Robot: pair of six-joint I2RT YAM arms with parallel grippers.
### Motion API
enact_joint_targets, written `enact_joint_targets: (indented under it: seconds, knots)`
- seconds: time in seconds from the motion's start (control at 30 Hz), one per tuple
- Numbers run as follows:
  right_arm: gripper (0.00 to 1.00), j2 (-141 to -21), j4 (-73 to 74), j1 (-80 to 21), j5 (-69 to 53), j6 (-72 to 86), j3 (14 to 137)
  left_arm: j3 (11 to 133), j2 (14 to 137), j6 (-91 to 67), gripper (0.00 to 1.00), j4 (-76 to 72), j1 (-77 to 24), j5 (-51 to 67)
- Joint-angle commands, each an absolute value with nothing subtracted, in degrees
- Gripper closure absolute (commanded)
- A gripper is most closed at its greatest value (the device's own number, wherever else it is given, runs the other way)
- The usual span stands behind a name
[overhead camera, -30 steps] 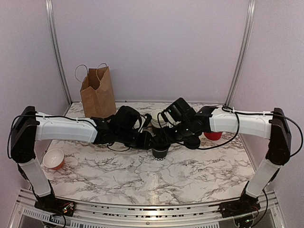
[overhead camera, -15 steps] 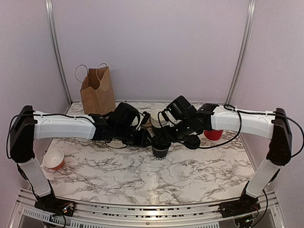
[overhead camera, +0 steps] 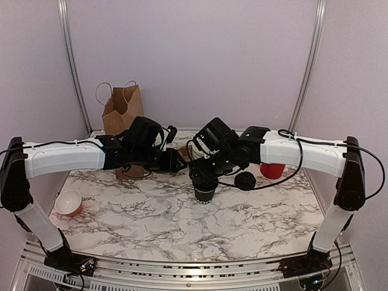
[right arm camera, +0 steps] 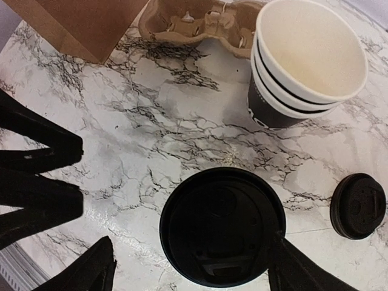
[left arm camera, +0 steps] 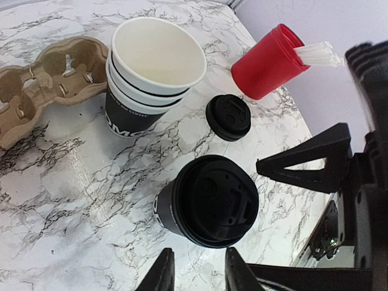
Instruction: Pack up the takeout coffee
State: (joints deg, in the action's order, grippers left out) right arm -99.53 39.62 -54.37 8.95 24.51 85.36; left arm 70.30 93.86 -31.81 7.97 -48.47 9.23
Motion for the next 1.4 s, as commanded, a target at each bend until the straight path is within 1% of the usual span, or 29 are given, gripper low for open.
enact_joint_targets:
  seconds: [0.0, 0.23, 0.37, 0.53, 0.67, 0.77, 0.9, 1.03, 1.2, 1.37]
  knots:
    - [0.15, -102.82, 44.31, -54.97, 13.09, 23.50, 88.59, 68.96, 89.44, -31.03, 0.70, 10.29, -47.02, 6.99]
    - [0.11, -103.14, 44.06, -55.15, 14.80, 23.64, 88.62, 67.86, 87.31, -30.50, 0.66, 10.71, -45.90, 6.57]
    - [0.11, -104.37, 44.22, -55.13, 14.25, 23.97, 88.86, 67.76, 87.28, -30.47, 0.65, 10.72, -45.57, 6.92]
    - [0.19, -104.99, 44.12, -54.87, 14.06, 24.67, 88.69, 67.59, 86.86, -30.07, 0.62, 10.69, -45.14, 7.30]
    - [0.22, -105.61, 44.48, -54.80, 13.39, 24.90, 88.56, 67.42, 86.45, -29.93, 0.59, 10.72, -44.85, 7.51]
    - [0.27, -105.98, 44.74, -54.71, 13.01, 25.30, 88.23, 67.25, 85.93, -29.80, 0.59, 10.72, -44.66, 7.58]
    - [0.29, -106.15, 44.80, -54.76, 12.91, 25.75, 87.88, 67.23, 85.52, -29.63, 0.57, 10.71, -44.39, 7.92]
    - [0.36, -105.49, 45.59, -54.76, 13.66, 26.14, 88.81, 67.49, 85.35, -29.45, 0.55, 11.03, -44.14, 7.98]
    - [0.42, -103.07, 46.29, -54.77, 15.01, 26.28, 90.29, 67.74, 84.95, -29.20, 0.48, 11.05, -43.87, 7.92]
    - [0.43, -100.69, 47.58, -54.76, 15.93, 26.73, 90.84, 67.99, 84.74, -29.15, 0.42, 11.03, -43.62, 7.83]
